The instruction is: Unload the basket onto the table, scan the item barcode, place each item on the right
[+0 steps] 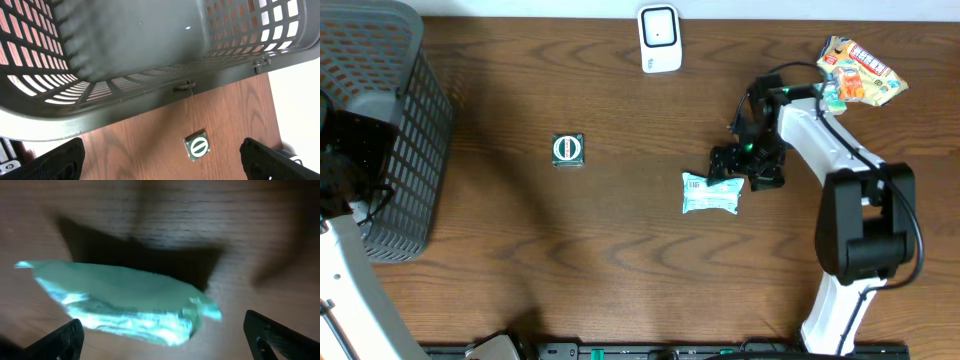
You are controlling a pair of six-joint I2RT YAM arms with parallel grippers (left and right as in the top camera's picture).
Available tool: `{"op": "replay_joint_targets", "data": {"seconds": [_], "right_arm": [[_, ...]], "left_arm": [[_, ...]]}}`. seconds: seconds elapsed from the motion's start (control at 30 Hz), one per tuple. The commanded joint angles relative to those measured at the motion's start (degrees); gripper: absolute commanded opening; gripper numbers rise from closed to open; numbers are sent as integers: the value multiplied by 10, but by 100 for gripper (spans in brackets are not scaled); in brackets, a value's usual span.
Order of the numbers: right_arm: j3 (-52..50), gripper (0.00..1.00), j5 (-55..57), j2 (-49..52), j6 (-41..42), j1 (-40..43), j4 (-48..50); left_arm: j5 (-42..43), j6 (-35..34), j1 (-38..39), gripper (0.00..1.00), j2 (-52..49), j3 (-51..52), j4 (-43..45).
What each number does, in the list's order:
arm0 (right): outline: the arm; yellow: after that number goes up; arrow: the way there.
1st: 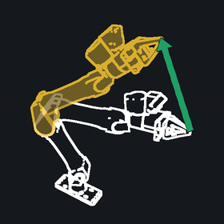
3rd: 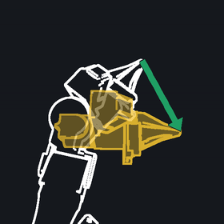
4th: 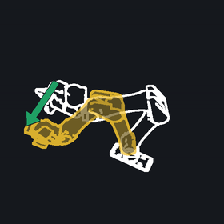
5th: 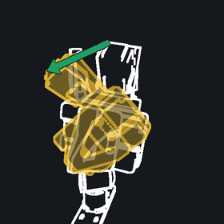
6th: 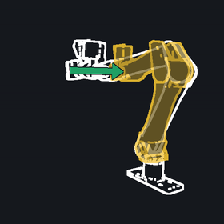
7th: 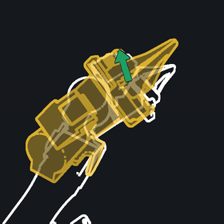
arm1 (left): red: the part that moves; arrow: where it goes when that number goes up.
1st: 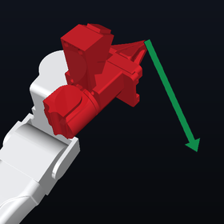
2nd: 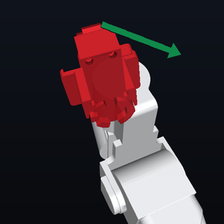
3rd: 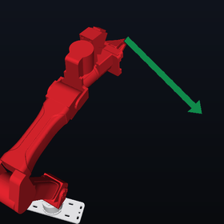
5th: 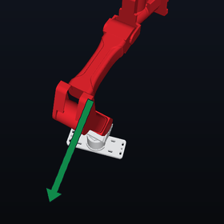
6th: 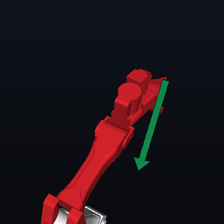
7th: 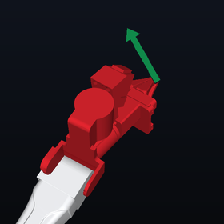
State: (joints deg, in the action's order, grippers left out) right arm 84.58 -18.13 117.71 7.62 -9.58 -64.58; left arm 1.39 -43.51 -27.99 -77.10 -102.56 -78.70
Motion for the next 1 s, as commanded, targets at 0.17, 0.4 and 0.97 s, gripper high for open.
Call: {"op": "replay_joint_targets", "data": {"seconds": [0.17,0.4,0.97], "right_arm": [[0,81,-19,67,-61,4,10],[0,1,-24,79,-60,0,10],[2,1,-184,-137,-61,2,-1]], "left_arm": [[-3,-1,-2,98,0,-2,-2],[-3,-1,-2,98,0,-2,-2],[-3,-1,-2,98,0,-2,-2]]}}
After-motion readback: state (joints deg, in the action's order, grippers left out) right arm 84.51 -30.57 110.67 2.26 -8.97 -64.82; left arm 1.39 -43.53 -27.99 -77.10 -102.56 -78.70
